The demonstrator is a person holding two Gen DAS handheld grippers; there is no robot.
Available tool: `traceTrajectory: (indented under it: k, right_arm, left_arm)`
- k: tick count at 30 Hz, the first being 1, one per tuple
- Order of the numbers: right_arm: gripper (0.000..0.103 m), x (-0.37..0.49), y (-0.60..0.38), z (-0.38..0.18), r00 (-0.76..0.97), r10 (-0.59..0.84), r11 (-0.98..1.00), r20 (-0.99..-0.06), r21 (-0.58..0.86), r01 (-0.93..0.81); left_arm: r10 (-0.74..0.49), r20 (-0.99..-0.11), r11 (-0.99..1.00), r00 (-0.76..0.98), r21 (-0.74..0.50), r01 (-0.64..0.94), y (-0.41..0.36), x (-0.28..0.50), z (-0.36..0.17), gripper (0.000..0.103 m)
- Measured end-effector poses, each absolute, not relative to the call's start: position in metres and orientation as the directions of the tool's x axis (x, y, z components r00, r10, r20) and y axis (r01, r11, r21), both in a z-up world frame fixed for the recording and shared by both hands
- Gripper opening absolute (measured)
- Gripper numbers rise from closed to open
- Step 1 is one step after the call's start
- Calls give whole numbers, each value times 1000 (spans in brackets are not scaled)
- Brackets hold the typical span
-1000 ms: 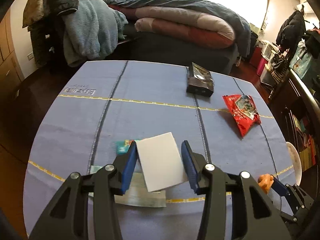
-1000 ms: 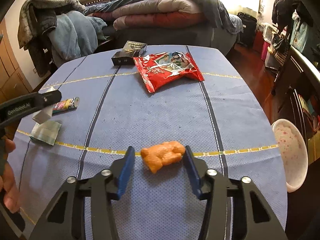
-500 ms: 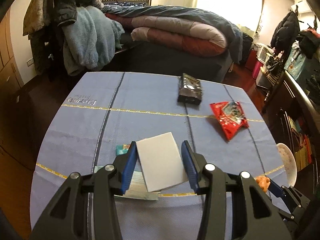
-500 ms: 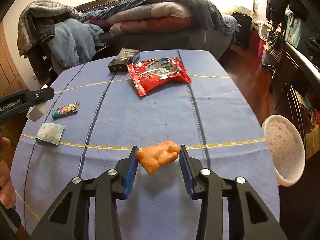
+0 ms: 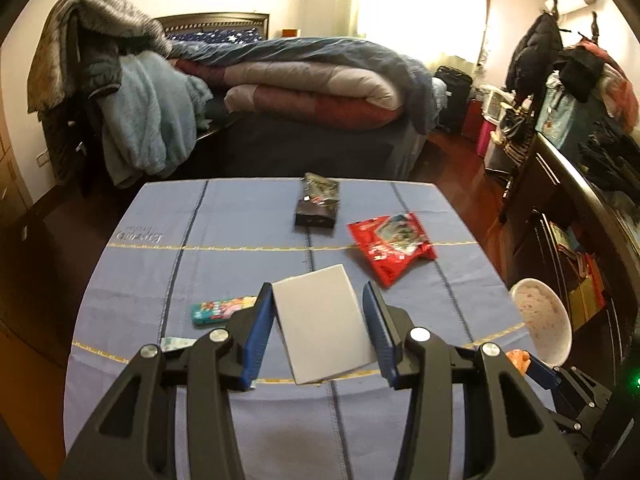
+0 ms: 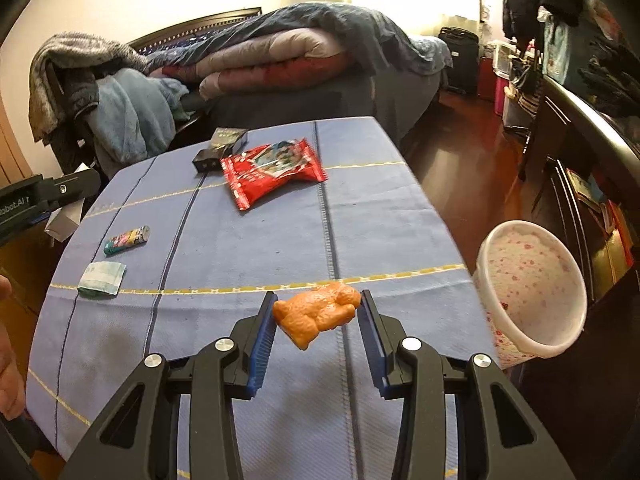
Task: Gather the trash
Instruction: 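Carry card and sponge piece over the wastebasket and open both grippers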
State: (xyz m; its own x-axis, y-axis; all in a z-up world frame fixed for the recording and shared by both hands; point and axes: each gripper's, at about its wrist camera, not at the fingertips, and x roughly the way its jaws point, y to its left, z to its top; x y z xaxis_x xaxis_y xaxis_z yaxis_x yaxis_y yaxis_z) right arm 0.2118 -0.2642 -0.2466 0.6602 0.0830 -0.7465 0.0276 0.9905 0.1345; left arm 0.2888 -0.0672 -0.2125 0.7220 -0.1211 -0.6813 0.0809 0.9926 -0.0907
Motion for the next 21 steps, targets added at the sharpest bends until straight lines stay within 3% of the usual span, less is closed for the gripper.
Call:
traceTrajectory:
  k: [21]
  right_arm:
    - [41,174,-374,-232,701,-74,955,-710,152,255]
  left_arm:
    - [-320,-644,928,695,-66,366,-203,267,-190,46]
